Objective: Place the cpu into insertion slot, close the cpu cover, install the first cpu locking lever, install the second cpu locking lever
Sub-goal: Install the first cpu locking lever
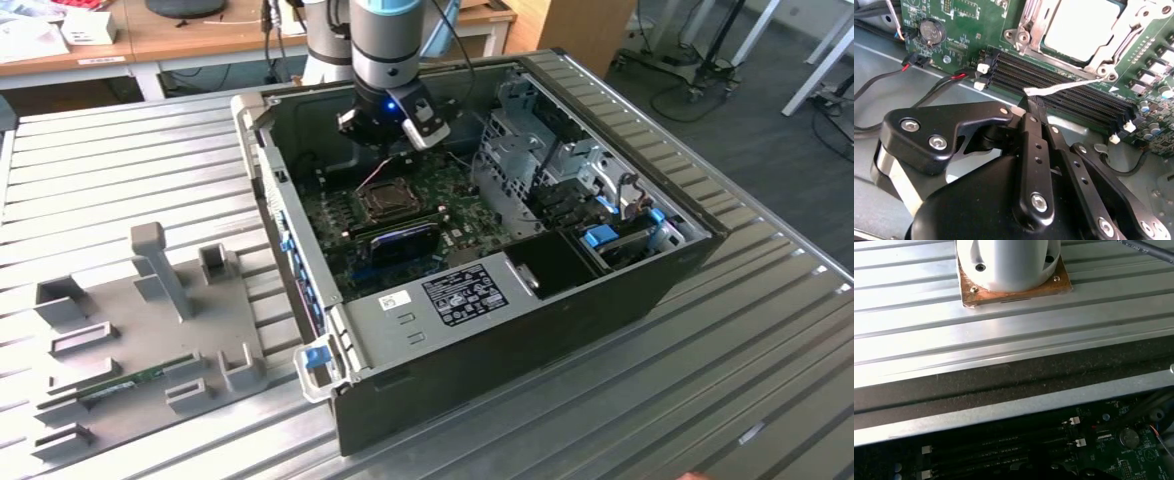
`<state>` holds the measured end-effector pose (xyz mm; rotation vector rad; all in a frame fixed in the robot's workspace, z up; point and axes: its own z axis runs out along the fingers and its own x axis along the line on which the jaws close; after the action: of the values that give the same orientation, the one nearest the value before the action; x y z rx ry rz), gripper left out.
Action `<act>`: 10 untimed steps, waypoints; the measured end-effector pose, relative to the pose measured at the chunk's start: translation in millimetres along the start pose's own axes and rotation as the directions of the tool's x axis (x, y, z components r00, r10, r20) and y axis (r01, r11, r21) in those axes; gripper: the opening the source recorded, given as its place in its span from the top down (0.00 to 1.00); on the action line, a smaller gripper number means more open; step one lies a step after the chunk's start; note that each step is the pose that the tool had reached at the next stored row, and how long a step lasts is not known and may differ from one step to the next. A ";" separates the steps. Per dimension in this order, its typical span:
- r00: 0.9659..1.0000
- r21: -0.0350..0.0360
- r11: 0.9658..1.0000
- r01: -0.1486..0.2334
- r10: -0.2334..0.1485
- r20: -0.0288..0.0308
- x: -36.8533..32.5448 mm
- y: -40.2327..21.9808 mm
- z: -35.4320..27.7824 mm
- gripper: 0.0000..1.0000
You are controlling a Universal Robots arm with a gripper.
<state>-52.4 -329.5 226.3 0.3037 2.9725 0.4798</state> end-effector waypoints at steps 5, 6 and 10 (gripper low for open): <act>1.000 0.000 1.000 0.000 0.000 0.000 0.4 0.2 -1.2 0.89; 1.000 0.000 1.000 0.000 0.000 0.001 0.5 0.4 -1.9 0.89; 1.000 -0.003 1.000 0.004 -0.004 0.012 3.1 0.8 -4.8 0.89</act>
<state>-56.0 -329.5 230.8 0.2993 2.9602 0.4804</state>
